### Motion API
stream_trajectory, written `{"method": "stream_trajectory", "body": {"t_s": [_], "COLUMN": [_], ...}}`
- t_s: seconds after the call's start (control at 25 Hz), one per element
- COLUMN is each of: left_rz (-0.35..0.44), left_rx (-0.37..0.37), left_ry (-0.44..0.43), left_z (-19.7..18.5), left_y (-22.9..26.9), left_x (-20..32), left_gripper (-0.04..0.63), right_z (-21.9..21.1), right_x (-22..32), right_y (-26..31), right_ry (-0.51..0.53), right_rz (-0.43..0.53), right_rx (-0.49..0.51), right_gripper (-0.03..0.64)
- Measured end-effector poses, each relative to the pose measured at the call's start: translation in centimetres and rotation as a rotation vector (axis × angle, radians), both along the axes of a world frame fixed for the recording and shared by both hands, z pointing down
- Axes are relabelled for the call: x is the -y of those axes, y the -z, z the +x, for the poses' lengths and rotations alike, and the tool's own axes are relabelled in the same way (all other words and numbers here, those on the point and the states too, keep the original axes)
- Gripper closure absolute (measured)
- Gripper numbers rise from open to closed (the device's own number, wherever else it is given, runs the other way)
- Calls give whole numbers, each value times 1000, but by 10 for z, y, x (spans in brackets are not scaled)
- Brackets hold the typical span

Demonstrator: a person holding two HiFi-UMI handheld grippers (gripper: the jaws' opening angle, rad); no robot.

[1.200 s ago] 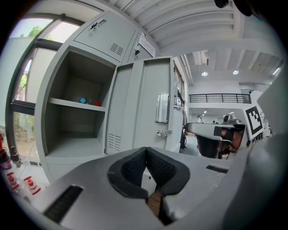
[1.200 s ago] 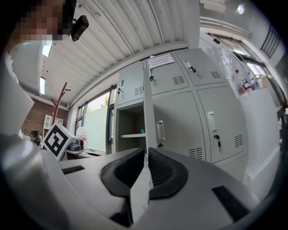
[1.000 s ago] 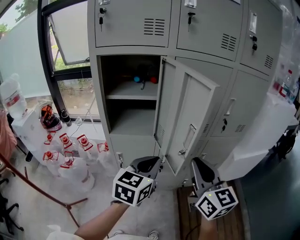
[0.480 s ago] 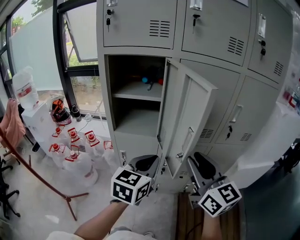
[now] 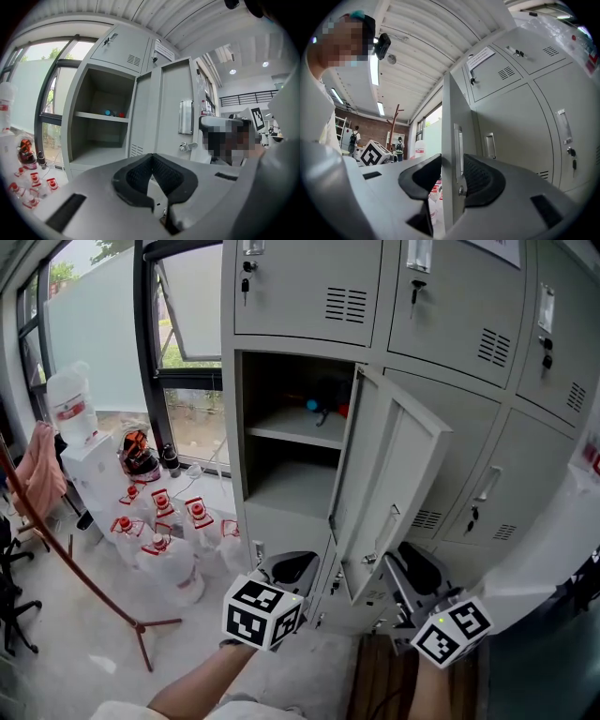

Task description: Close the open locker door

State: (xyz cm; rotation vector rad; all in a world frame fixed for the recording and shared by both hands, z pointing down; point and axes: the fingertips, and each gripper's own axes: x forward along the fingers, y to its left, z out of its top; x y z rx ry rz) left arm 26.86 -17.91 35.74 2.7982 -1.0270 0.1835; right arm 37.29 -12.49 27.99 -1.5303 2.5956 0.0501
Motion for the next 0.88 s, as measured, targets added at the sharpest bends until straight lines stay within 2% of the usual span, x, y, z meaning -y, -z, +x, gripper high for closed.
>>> {"method": "stream_trajectory", "body": {"t_s": [0.4, 0.88], "left_rz": [-5, -21], "left_rx": [13, 44], "left_ry": [58, 149], "left_z": [-18, -56], "left_y": [-2, -9], "left_x": [2, 6], "left_gripper": [589, 589], "right_z": [-35, -71], "right_x": [6, 13], "right_y": [1, 2], "right_ry": [98, 161], "right_rz": [30, 34], "right_rx": [-80, -69], "right_gripper": [482, 495]}}
